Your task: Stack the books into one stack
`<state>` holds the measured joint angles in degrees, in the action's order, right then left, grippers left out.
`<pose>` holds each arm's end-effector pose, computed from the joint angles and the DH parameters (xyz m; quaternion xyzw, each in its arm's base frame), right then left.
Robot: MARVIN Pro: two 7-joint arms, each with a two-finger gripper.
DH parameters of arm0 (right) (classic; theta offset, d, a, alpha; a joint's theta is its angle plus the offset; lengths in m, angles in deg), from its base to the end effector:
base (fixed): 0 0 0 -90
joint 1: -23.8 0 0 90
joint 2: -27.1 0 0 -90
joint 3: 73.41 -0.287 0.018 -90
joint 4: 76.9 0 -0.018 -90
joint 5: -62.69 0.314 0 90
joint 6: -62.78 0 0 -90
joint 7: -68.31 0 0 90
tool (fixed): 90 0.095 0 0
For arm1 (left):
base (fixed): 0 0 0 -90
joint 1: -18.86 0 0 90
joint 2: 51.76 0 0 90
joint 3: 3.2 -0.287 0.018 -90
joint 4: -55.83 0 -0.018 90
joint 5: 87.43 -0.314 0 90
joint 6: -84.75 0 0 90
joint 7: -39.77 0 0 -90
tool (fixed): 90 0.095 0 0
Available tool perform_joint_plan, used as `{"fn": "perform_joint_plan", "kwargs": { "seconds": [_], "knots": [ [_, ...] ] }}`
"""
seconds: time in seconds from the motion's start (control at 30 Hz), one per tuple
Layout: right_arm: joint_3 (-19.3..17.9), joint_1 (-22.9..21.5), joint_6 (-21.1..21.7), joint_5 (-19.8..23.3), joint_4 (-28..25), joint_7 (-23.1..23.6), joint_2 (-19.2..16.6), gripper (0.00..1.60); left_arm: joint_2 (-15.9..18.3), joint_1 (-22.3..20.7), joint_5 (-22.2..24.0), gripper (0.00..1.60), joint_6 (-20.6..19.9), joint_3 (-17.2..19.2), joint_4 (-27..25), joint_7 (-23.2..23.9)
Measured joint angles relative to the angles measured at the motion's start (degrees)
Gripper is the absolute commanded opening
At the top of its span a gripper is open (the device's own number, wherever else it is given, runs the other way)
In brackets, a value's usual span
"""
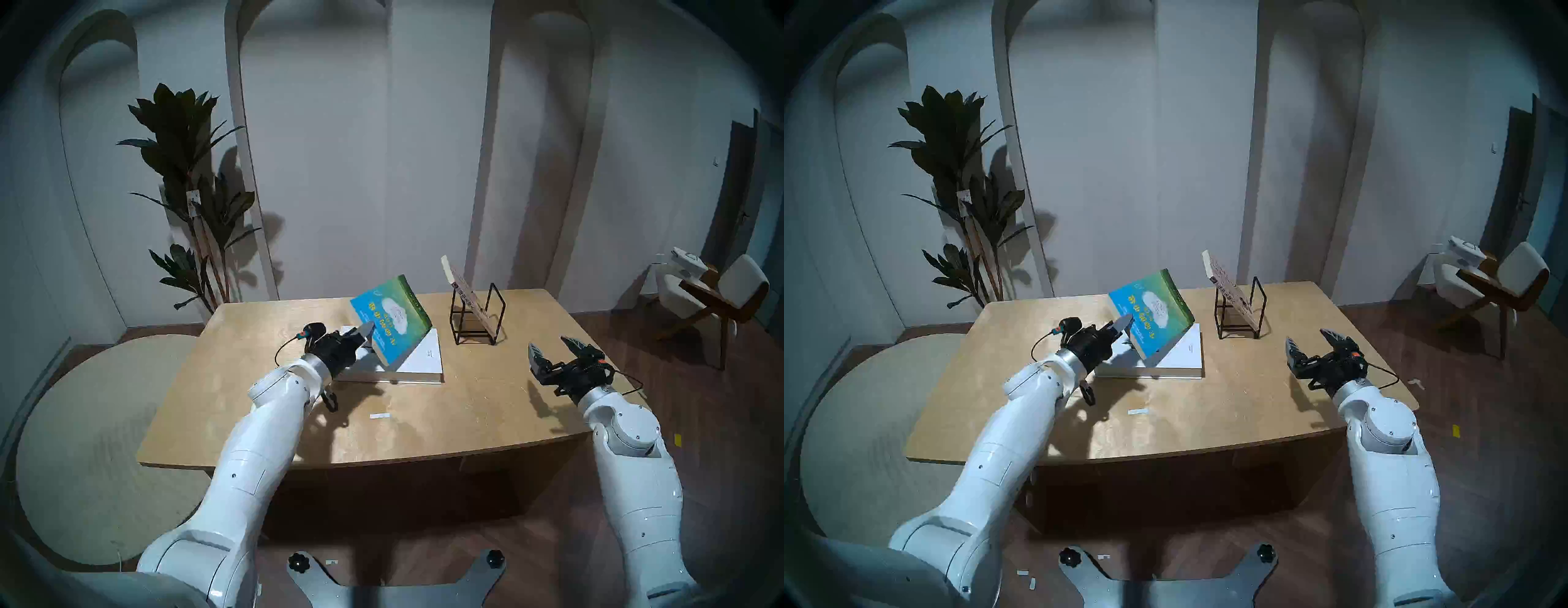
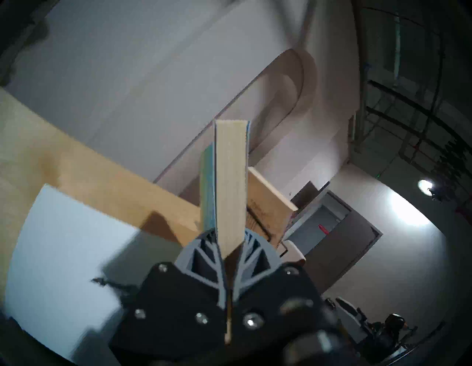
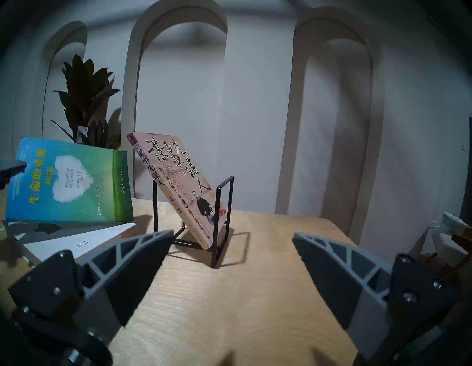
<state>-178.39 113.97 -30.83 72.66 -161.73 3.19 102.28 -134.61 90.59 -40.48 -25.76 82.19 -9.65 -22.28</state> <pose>0.4108 -0.1521 -0.3010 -0.7006 -0.0873 -0.7076 0.0271 0.4937 -0.0244 -0.3231 0.7191 0.0717 0.5221 0.4530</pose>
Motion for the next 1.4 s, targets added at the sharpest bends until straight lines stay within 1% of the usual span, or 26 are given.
{"fn": "perform_joint_plan", "kwargs": {
  "seconds": [0.07,0.13,0.17,0.2,0.23,0.27,0.33,0.37,0.43,0.5,0.57,0.7,0.83,0.93,1.03,1.13,1.23,1.3,1.4],
  "knots": [
    [0.0,0.0,0.0,0.0,-0.1,0.0,0.0,1.60,0.4,1.0,-0.1,0.00,-1.7,0.0,-1.0,-1.9],
    [0.0,0.0,0.0,0.1,-0.2,0.0,0.0,1.60,1.2,2.7,-0.7,0.00,-5.0,-0.1,-2.8,-5.4],
    [0.0,0.0,0.0,0.1,-0.3,0.0,0.0,1.60,1.4,3.0,-0.8,0.00,-5.6,-0.1,-3.2,-6.1],
    [-0.1,0.1,-0.1,0.1,-0.4,-0.1,0.0,1.60,1.7,3.6,-1.3,0.48,-7.2,-0.2,-4.1,-7.7],
    [-0.1,0.1,-0.1,0.1,-0.4,-0.1,0.0,1.60,1.8,3.7,-1.5,0.48,-7.6,-0.2,-4.3,-8.2],
    [-0.1,0.1,-0.1,0.2,-0.4,-0.1,0.0,1.60,1.9,3.9,-1.6,1.60,-8.1,-0.2,-4.6,-8.7],
    [-0.1,0.1,-0.1,0.2,-0.6,-0.1,0.0,1.60,2.6,4.6,-2.6,1.60,-10.6,-0.7,-6.7,-11.2],
    [-0.1,0.1,-0.1,0.2,-0.6,-0.1,0.0,1.60,2.7,4.7,-2.6,1.60,-11.0,-0.8,-7.2,-11.4],
    [-0.1,0.2,-0.1,0.2,-0.7,-0.2,0.0,1.60,3.2,4.6,-3.6,1.60,-13.0,-1.8,-10.0,-13.0],
    [-0.2,0.3,-0.1,0.2,-0.8,-0.3,0.1,1.60,4.1,4.3,-5.2,1.60,-14.9,-3.1,-12.0,-14.4],
    [-0.2,0.3,-0.1,0.2,-0.9,-0.4,0.1,1.60,5.1,4.2,-7.2,1.60,-15.7,-4.5,-13.6,-15.0],
    [-0.2,0.3,-0.2,0.3,-0.9,-0.5,0.1,1.60,7.5,3.8,-11.4,1.60,-16.2,-7.7,-16.2,-15.0],
    [-0.2,0.3,-0.2,0.3,-0.9,-0.7,0.1,1.60,10.3,3.7,-16.1,1.60,-16.6,-10.8,-19.2,-14.0],
    [-0.2,0.4,-0.2,0.3,-1.0,-0.7,0.1,1.60,12.0,4.2,-19.0,1.60,-17.2,-11.7,-21.1,-13.2],
    [-0.2,0.4,-0.2,0.3,-1.0,-0.8,0.1,1.60,14.2,5.4,-21.7,1.60,-17.8,-11.8,-23.5,-12.3],
    [-0.2,0.4,-0.2,0.3,-1.0,-0.8,0.1,1.60,15.9,6.4,-24.0,1.60,-17.6,-11.4,-25.3,-11.7],
    [-0.2,0.4,-0.2,0.3,-1.0,-0.9,0.1,1.60,18.0,7.4,-27.4,1.60,-15.9,-10.8,-27.7,-12.0],
    [-0.1,0.4,-0.2,0.4,-1.0,-0.9,0.1,1.60,19.8,8.3,-30.4,1.60,-13.8,-10.2,-29.6,-13.6],
    [-0.1,0.4,-0.2,0.4,-1.0,-0.9,0.1,1.60,21.4,9.2,-34.0,1.60,-11.2,-9.4,-31.6,-16.5]
  ]
}}
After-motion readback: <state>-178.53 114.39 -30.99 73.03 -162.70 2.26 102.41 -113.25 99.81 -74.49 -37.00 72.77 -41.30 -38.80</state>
